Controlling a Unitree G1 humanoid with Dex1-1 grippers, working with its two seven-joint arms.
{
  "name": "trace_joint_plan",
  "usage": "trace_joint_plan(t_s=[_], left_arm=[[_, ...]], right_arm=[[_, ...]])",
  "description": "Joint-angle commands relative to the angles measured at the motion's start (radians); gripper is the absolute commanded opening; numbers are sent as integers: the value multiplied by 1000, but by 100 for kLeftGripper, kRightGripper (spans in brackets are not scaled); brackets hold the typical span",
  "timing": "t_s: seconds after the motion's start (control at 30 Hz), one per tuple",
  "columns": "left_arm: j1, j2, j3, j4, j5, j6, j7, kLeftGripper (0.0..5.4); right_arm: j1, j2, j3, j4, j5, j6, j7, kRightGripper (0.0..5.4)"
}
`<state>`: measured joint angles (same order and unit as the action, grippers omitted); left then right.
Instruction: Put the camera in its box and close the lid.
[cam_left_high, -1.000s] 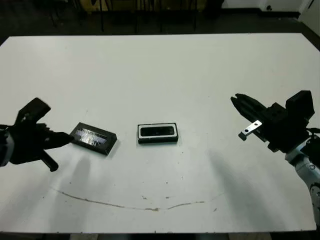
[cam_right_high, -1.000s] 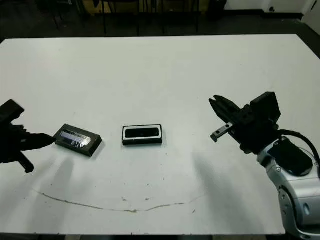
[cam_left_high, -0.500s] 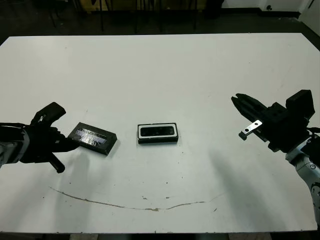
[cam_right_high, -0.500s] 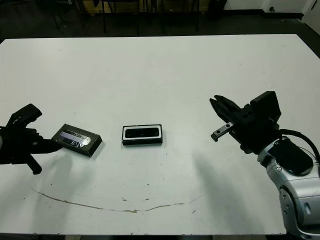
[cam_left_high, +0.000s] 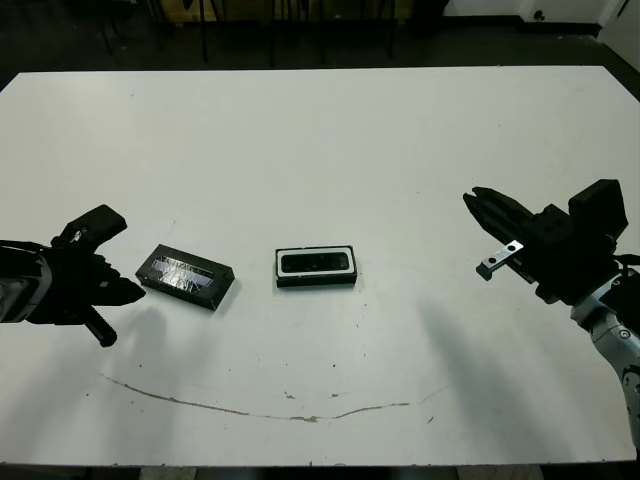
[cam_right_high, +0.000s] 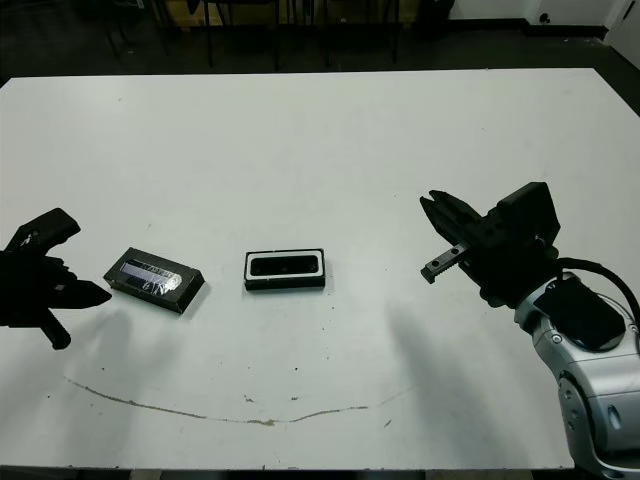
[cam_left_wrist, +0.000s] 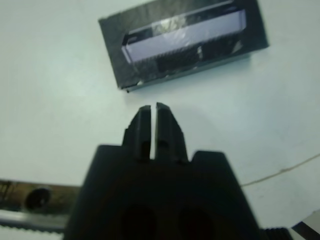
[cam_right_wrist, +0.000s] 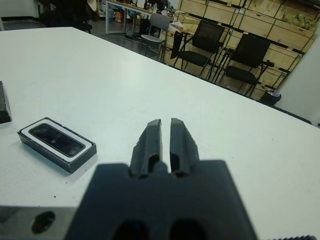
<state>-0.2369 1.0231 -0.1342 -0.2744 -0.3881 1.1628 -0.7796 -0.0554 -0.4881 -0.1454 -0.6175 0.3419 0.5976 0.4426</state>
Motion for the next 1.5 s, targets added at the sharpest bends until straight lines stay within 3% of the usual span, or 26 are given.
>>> trace_joint_plan(t_s=[0.03,0.2,0.33,0.6,1.0,1.5], left_arm=[[2,-17,-21,24,12,2,9,0],[3,-26,-48,45,31,-26,7,0],[-12,-43,-56,54,37,15,27,0],[14,-112,-16,90,36,-32,60,0],[44,-158,-41,50,122,-95,166,0],[-86,-211,-126,121,251,-200,176,0]], right_arm=[[5,-14,-6,-2,9,29,-4,2],[1,-17,-7,-8,14,39,-6,2],[-3,-21,-10,-11,15,51,-5,2],[-4,-28,-12,-3,17,35,2,2],[-15,-34,-8,-17,22,63,-9,2],[-10,-41,-3,-30,19,76,-10,2]])
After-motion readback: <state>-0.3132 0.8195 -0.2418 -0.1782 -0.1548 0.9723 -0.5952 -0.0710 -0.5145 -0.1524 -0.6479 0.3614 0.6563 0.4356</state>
